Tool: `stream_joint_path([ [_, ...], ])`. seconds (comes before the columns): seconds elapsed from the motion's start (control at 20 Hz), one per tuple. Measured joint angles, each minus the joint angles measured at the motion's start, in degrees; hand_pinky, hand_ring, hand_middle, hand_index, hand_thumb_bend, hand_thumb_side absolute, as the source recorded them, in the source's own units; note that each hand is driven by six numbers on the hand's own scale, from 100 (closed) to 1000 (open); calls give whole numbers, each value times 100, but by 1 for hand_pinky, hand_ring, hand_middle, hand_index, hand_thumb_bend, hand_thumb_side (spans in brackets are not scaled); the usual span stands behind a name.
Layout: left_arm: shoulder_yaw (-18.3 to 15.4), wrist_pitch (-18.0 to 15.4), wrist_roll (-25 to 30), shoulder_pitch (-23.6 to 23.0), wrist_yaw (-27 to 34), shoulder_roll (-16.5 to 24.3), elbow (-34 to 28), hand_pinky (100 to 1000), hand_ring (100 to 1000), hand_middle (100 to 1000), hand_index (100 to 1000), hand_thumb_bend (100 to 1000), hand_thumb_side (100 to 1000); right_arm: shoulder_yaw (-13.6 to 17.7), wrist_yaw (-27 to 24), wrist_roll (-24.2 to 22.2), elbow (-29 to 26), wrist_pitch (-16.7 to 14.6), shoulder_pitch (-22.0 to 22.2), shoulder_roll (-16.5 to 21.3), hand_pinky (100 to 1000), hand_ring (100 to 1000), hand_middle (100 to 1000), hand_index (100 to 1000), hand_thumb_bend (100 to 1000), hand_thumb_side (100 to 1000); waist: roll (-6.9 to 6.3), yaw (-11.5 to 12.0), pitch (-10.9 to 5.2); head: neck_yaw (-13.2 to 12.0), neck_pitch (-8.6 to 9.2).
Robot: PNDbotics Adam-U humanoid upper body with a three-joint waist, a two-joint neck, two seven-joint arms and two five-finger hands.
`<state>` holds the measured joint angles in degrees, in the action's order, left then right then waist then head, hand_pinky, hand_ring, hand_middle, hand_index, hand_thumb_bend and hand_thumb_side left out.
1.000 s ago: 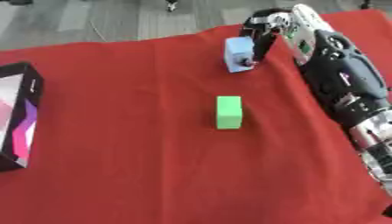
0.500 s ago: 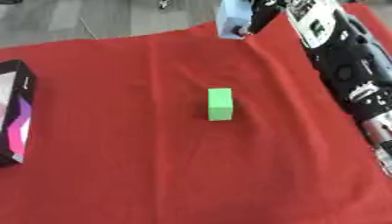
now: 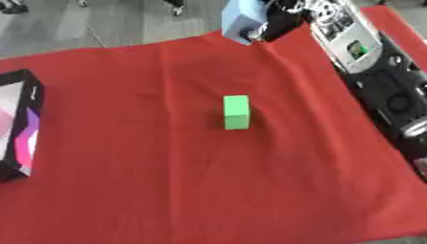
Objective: Pick up the objects with one hand, pass them to the other hand, and then place them into the box on the other side of the table.
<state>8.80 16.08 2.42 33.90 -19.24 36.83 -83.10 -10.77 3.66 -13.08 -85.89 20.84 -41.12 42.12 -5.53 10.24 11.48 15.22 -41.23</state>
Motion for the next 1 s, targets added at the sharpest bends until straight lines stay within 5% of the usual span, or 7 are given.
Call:
stream_joint_path([
  [0.45, -10, 0, 0, 2, 8, 30, -38, 832, 720, 654, 770, 468, 515, -82, -503, 785, -805, 162, 684, -624, 796, 630, 464, 556, 323, 100, -2, -112, -183, -146, 13],
  [1.0, 184, -135, 360, 219, 238, 89, -194, 828, 719, 658, 780, 464, 528, -497, -511, 1680, -1153, -75, 822, -1364, 806, 624, 464, 556, 311, 100, -2, -161, -321, -145, -4],
])
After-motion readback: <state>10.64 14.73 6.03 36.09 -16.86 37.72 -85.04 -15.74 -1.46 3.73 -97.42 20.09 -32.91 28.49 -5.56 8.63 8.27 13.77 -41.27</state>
